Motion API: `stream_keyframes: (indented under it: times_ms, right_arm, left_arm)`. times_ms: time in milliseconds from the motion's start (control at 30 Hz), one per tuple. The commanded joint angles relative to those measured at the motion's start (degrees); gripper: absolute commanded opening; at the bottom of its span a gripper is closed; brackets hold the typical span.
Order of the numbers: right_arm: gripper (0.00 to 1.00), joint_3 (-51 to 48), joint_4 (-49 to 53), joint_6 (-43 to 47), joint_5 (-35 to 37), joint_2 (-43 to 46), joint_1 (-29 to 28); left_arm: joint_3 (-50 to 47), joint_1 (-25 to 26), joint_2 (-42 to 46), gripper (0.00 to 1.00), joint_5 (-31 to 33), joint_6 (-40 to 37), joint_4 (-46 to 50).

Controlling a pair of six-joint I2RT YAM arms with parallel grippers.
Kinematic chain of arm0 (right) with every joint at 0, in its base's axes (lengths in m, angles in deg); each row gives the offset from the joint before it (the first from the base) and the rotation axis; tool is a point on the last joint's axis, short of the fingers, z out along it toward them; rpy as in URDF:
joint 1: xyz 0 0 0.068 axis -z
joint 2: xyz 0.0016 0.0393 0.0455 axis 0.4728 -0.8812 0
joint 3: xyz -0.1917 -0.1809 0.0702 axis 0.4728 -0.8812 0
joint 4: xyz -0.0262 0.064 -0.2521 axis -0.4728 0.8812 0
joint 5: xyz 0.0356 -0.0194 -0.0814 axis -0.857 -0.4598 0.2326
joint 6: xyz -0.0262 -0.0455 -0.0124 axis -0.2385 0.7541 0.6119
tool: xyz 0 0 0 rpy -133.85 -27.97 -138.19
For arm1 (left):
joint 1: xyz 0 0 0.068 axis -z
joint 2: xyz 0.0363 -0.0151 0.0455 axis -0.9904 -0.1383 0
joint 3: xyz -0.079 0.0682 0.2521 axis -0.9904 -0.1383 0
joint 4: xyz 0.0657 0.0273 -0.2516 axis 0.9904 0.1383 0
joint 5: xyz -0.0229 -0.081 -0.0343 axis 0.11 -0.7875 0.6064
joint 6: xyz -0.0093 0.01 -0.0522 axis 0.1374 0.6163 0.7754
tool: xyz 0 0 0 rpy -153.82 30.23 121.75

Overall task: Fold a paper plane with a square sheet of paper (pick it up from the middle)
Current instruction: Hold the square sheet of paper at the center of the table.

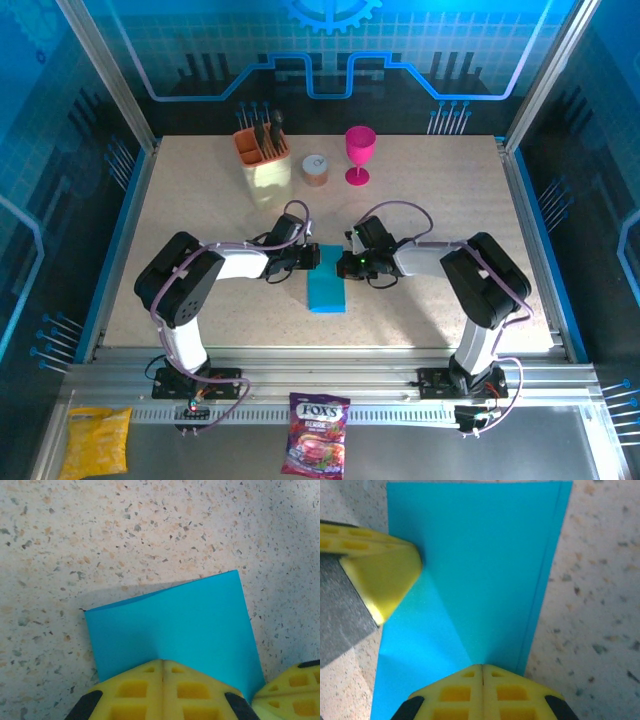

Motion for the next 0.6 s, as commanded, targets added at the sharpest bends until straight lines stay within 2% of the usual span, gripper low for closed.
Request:
stream_keyframes:
  times_ms: [0,267,567]
  right_arm:
    - [0.00,0.60,5.42,-0.15,0.22,3.59,-0.62]
    - [0.00,4.55,7.03,-0.78,1.00,7.54,-5.76]
    - [0.00,5.31,3.19,-4.63,2.73,5.68,-12.47]
  left_arm:
    - [-1.28,-0.40,-1.33,0.00,0.53,-1.39,1.16]
    - [-2.01,-0.40,-1.29,0.00,0.29,-1.31,0.83]
    - [-1.81,-0.41,-1.44,0.00,0.03,-1.39,0.80]
